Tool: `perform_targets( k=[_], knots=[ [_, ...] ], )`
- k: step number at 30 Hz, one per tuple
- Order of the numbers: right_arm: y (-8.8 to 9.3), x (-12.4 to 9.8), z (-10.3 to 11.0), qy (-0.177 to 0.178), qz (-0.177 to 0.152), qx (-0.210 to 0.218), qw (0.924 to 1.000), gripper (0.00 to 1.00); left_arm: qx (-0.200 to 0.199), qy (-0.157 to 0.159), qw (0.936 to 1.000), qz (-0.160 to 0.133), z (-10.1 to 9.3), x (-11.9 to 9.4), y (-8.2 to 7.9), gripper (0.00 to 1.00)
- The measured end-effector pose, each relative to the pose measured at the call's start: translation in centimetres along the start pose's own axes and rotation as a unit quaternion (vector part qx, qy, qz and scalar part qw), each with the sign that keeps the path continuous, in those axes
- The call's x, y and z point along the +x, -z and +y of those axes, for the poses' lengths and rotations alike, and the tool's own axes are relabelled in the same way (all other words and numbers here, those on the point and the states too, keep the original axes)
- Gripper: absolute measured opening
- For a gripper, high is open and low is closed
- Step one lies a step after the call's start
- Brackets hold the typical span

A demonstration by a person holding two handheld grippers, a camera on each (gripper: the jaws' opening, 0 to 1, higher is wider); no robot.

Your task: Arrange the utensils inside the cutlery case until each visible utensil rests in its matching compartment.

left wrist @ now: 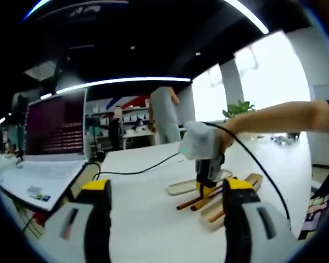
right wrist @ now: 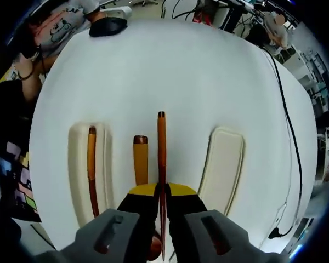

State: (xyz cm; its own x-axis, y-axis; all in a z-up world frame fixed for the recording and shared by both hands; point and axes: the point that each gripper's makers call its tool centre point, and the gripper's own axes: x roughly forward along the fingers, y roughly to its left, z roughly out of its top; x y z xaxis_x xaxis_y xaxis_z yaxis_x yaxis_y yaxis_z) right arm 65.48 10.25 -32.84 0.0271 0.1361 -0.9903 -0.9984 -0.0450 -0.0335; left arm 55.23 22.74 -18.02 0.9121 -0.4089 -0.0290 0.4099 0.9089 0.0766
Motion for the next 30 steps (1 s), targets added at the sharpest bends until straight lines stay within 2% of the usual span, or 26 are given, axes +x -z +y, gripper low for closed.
perform_targets(
  k=[5, 6, 7, 8, 11, 18, 23, 28, 30],
  knots=[
    [-0.5, 0.0, -0.5, 0.023, 0.026, -0.005, 0.9994, 0.04, 0.0, 0.006, 1.0, -0.005, -0.4, 0.3, 0.0, 0.88],
    [-0.3, -0.1, -0.5, 0.025, 0.035, 0.021, 0.9989, 0.04, -0.001, 0.008, 1.0, -0.002, -0.7, 0.4, 0.0, 0.89],
    [-0.5, 0.0, -0.6, 0.021, 0.033, 0.019, 0.999, 0.04, 0.002, 0.01, 0.9999, 0.001, -0.9, 0.3, 0.0, 0.89],
    [-0.1, 0.0, 0.1, 0.019, 0.036, 0.05, 0.9979, 0.03, 0.005, 0.01, 0.9999, 0.001, -1.1, 0.2, -0.1, 0.9],
    [0.3, 0.0, 0.7, 0.02, 0.024, 0.029, 0.9991, 0.03, 0.006, 0.012, 0.9998, -0.011, -1.2, 0.0, -0.6, 0.91],
    [0.8, -0.1, 1.2, 0.023, 0.006, 0.035, 0.9991, 0.02, 0.004, 0.012, 0.9999, -0.011, -0.7, 0.0, -0.6, 0.91],
    [0.8, 0.0, 1.6, 0.036, 0.034, 0.013, 0.9987, 0.02, 0.004, 0.018, 0.9998, -0.011, -0.8, 0.2, -0.4, 0.9],
    [0.6, -0.2, 1.8, 0.031, 0.043, 0.017, 0.9984, 0.02, 0.008, 0.015, 0.9998, -0.008, -1.1, 0.3, -0.5, 0.92],
    [0.6, -0.5, 1.6, 0.04, 0.045, 0.013, 0.9981, 0.02, 0.005, 0.012, 0.9999, -0.008, -1.0, 0.3, -0.4, 0.92]
  ],
)
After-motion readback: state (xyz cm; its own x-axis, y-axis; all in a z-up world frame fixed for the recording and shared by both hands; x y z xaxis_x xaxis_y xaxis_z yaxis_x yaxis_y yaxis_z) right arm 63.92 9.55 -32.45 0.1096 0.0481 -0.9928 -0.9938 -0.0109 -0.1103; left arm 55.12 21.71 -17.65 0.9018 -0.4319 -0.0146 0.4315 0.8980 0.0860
